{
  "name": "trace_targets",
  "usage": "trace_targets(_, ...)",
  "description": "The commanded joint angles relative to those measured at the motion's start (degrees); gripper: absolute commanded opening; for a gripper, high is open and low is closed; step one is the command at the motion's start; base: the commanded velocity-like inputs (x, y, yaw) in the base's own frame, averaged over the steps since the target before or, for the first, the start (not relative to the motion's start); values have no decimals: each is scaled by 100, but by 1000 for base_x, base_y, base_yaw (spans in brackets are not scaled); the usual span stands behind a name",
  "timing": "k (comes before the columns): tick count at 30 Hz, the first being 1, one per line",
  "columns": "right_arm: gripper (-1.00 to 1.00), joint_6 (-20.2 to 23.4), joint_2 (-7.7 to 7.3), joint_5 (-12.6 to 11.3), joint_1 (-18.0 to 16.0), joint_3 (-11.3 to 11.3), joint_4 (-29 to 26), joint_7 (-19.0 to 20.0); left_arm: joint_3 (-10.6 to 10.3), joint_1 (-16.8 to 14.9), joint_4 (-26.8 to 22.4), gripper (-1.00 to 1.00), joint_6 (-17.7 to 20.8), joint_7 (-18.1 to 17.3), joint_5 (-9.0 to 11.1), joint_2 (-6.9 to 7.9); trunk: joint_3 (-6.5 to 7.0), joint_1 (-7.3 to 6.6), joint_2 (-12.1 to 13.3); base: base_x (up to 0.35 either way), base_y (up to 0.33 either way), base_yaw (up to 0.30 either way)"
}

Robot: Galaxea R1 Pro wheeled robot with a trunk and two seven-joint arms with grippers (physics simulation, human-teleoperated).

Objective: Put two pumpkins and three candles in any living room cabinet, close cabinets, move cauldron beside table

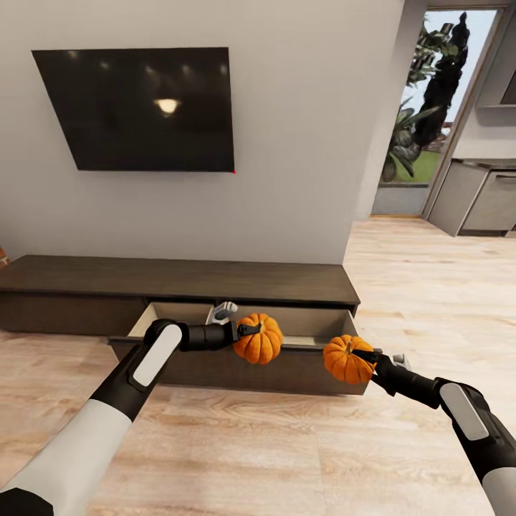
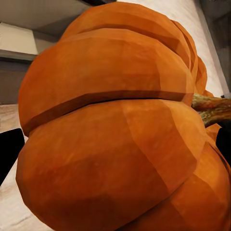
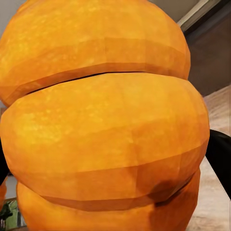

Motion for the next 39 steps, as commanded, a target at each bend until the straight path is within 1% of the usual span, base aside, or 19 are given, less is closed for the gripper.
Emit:
trace_targets(1, -100, 32, 2, 9, -4, -13, 0, 31, -7, -4, -19, -100, -1, -43, -48, 5, -5, -1, -2, 0, 0, 0)
trace_targets(7, -100, 31, 7, 9, -3, -11, 0, 31, -8, -4, -99, -100, -26, -1, -80, 4, -5, -1, -2, 0, 0, 38)
trace_targets(12, -100, 31, 12, 9, -3, -10, 0, 33, -7, -4, -94, -100, -29, 12, -88, 4, -5, -1, -2, 50, -61, 188)
trace_targets(21, -100, 31, 19, 9, -3, -6, 0, 34, -8, -4, -73, -100, -29, 20, -90, -2, -5, -1, -2, 141, -219, 252)
trace_targets(32, -100, 31, 20, 3, -3, -9, 0, 39, -8, -4, -38, -100, -14, 19, -84, -4, -5, -1, -2, 126, -260, 33)
trace_targets(36, -100, 31, 21, 1, -3, -2, 0, 39, -8, -5, 191, -100, 23, -26, -72, -9, -5, -1, -2, 171, -275, 1)
trace_targets(39, -100, 31, 21, 2, -3, 4, 0, 39, -7, -9, 592, -100, 45, -76, -50, -7, -5, -1, -2, 178, -277, 0)
